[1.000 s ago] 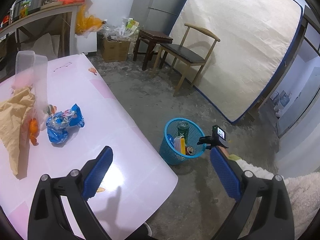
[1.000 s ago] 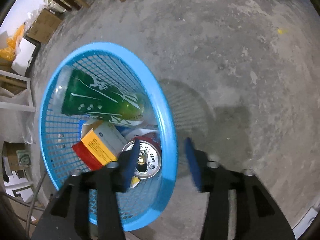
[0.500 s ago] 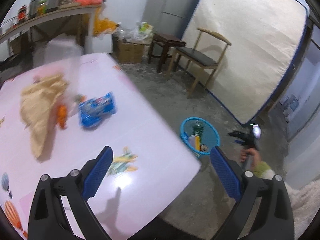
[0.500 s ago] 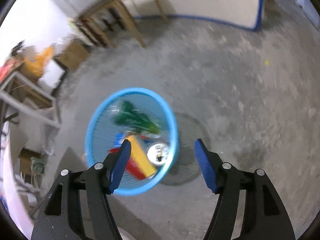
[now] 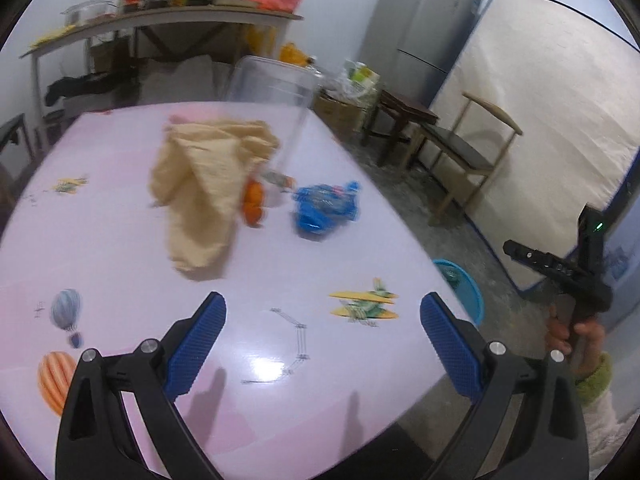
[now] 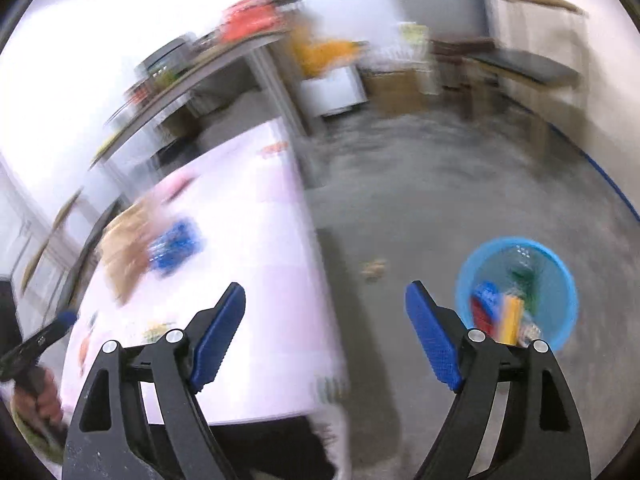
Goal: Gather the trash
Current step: 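Move both tools back toward the table of trash, then grasp the beige cloth with the left gripper while the right gripper grasps the blue wrapper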
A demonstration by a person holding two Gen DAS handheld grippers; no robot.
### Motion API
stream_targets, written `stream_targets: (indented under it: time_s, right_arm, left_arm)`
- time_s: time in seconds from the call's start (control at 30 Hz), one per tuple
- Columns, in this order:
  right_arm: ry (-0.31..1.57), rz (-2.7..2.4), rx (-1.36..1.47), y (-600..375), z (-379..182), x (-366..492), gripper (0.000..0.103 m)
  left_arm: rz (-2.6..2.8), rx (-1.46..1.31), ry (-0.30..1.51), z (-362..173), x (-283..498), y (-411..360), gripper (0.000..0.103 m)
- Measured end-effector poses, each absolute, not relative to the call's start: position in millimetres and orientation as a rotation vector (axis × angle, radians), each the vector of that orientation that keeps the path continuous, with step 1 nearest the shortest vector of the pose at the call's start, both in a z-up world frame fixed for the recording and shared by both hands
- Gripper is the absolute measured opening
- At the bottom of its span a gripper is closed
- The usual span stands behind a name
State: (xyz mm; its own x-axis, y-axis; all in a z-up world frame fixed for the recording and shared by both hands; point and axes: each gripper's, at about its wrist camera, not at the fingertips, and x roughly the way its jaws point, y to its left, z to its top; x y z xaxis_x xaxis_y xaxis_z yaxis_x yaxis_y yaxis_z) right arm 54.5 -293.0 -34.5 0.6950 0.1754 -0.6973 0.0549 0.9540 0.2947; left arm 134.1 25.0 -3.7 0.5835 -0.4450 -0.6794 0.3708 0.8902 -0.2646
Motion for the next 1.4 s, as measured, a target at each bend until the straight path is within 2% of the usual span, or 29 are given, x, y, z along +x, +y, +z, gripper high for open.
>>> stream_targets:
  time_s: [0.23,0.5,0.8,0.97,1.17,1.33,1.37,1.4]
  right_arm:
    - [0.820,0.154,0.122,-200.4,-34.7,116.2,0.081]
    - [0.864,0.182,0.030,-142.3,-44.9,154.1,0.081]
    - [0.890,0.159,0.033,-145.0,-44.9,170.9,0.081]
    - [0.912,0.169,0.057,-149.0,-51.7,177.9,0.081]
    - [0.935,0.182,0.059,-149.0,-58.2,183.5,0.081]
    - [0.950,0.186,0.069,-151.0,-62.0,187.3,0.081]
    - [0.955,0.190,0.078,-151.6,-63.1,188.1,0.081]
    - [0.958,0.194,0.083,-152.6,-63.4,189.3,0.081]
  left_arm:
    - [-0.285,-0.052,0.837,-12.6,149.6,67.0,0.096]
    - [-0.216,-0.053,0.859,-20.0,172.2,92.6,0.096]
    - [-0.389,-0.143,0.822,0.8,217.3,88.8,0.095]
    - [-0.441,-0.093,0.737,12.4,247.2,83.3,0.095]
    - [-0.510,0.075,0.767,-5.7,302.8,66.1,0.096]
    - [-0.576,0.101,0.857,-33.4,335.0,62.9,0.095]
    - [-0.577,0.102,0.876,-39.2,338.3,63.2,0.090]
    - [-0.580,0.104,0.888,-42.9,339.3,63.5,0.079]
